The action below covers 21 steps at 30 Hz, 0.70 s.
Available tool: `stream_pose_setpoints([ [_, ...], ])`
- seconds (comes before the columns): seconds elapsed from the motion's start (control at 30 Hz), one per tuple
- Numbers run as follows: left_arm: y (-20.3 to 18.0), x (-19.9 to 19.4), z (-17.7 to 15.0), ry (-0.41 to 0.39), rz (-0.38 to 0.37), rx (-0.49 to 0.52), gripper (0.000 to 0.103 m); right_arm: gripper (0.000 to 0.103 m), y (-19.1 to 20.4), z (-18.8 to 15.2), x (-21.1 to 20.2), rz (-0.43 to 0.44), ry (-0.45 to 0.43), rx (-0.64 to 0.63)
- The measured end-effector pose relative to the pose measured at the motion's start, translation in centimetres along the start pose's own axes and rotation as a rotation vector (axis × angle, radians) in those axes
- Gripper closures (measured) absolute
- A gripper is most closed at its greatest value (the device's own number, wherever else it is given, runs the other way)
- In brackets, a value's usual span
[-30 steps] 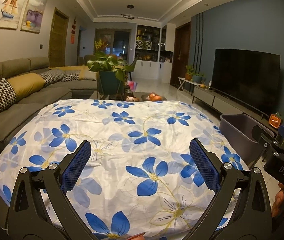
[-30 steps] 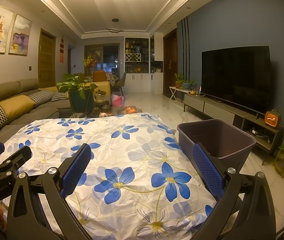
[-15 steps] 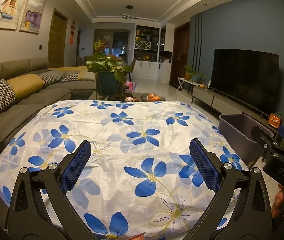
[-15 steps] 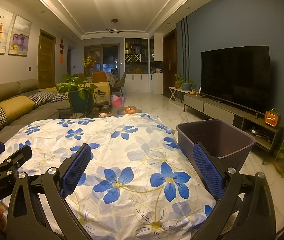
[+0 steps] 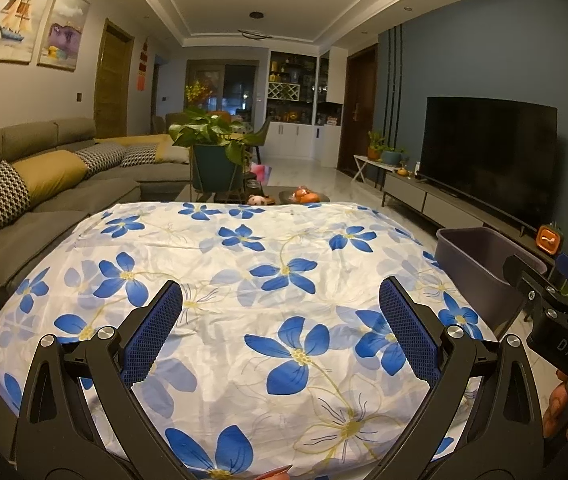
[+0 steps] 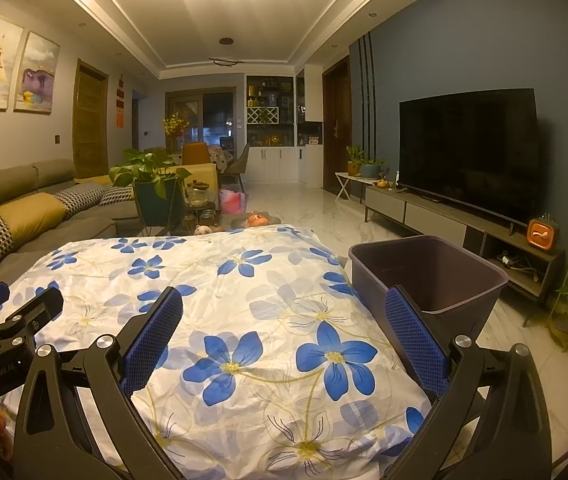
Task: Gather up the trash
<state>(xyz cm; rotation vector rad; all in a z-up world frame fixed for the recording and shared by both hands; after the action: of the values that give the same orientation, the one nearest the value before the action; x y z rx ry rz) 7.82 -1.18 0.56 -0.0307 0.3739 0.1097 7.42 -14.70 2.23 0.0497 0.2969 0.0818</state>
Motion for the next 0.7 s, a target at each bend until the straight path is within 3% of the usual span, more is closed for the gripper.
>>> stream_pose_setpoints([
  [0.7, -0.55, 0.01, 0.02, 0.002, -0.002, 0.004, 0.006, 0.006, -0.42, -0.14, -0.11, -0.003, 0.001, 0.002],
])
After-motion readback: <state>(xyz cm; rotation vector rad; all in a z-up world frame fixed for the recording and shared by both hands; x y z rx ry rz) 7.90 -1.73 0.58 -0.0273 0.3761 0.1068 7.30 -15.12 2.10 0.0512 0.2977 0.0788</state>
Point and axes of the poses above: each gripper's, at about its wrist camera, not at the fingertips, and x roughly the way its jaws point, y to its left, z to its top, the point moved 5 cm from there along x, roughly the way its jaws point, and after that the axes turned 11 degrees about z, right-handed, at the moved point
